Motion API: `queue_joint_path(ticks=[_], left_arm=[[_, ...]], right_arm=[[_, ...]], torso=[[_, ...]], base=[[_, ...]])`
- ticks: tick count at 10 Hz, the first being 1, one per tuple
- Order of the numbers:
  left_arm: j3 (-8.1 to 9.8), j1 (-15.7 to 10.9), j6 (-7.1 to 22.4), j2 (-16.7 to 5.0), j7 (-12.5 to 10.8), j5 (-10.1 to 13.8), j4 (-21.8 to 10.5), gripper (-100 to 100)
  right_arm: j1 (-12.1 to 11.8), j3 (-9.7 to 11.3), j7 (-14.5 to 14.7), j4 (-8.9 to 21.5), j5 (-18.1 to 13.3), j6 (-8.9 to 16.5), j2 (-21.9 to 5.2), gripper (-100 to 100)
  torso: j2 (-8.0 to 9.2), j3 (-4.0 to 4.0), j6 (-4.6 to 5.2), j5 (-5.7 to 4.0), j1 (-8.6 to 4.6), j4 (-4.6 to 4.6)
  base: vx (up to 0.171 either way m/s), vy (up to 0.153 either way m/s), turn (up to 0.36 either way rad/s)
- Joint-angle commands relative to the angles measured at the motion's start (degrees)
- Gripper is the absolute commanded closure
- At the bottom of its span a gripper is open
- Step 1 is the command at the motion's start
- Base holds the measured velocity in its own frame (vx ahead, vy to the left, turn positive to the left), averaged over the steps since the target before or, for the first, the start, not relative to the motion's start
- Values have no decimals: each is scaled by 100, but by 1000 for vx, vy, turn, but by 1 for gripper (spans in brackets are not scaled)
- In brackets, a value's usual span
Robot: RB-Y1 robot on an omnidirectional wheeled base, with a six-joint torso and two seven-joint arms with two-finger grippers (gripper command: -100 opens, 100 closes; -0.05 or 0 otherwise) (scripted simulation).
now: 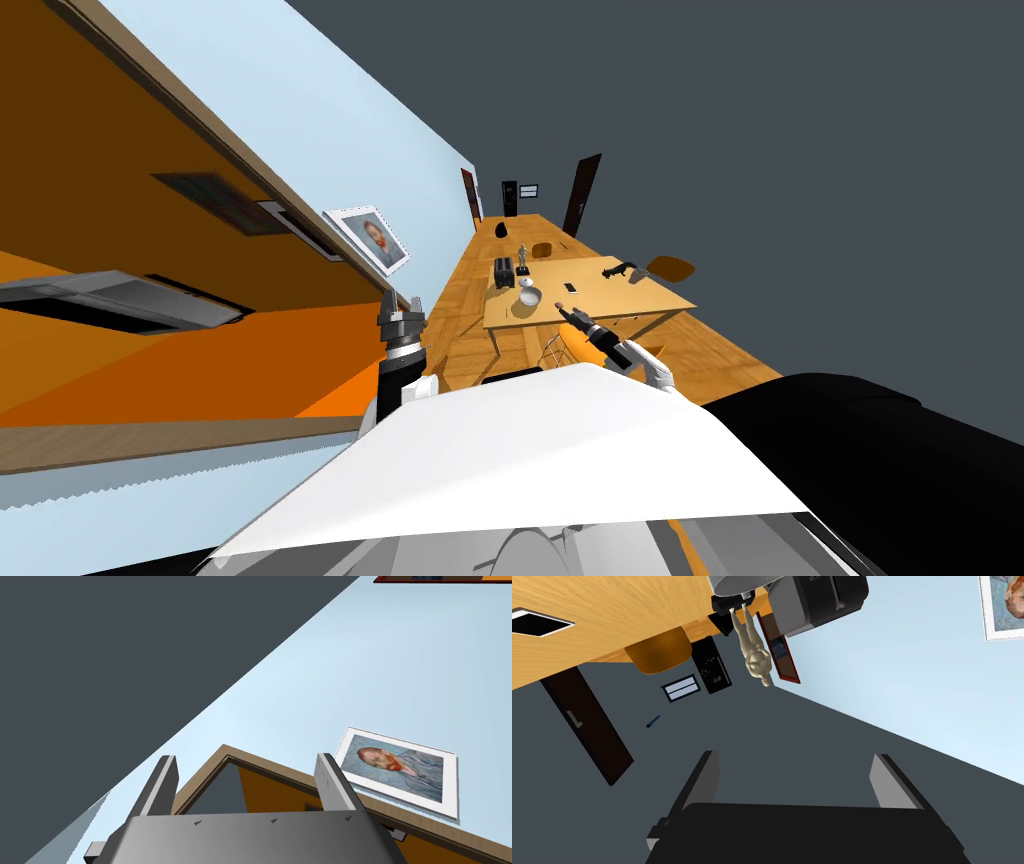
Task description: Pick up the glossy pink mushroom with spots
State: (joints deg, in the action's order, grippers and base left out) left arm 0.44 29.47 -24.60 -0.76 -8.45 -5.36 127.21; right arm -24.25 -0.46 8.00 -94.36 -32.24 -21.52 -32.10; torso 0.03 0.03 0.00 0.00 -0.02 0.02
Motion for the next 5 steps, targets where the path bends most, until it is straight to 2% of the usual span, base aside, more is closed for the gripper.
queue_joint_path(ticks=[1, 2, 3, 4, 5], left_arm=[[0, 0, 0, 0, 0, 0, 0, 0], [1, 1, 0, 0, 0, 0, 0, 0], [0, 0, 0, 0, 0, 0, 0, 0], [1, 1, 0, 0, 0, 0, 0, 0], [1, 2, 0, 0, 0, 0, 0, 0]], right_arm=[[24, 31, 104, 259, -133, 33, -53, -100], [50, 68, 268, 425, -368, 75, -203, -100], [50, 68, 268, 516, -368, 75, -203, -100], [50, 68, 268, 593, -368, 75, -203, -100], [78, 110, 439, 790, -596, 118, -350, -100]], torso=[[0, 0, 0, 0, 0, 0], [0, 0, 5, -1, -2, 0], [-2, -1, -2, 0, 0, 0], [-3, -2, 6, -1, -3, -1], [-2, -1, 8, -1, -5, -1]], base=[[-8, 9, 136], [-7, 15, 316], [-3, 5, 117], [0, 2, -70], [-2, 14, 280]])
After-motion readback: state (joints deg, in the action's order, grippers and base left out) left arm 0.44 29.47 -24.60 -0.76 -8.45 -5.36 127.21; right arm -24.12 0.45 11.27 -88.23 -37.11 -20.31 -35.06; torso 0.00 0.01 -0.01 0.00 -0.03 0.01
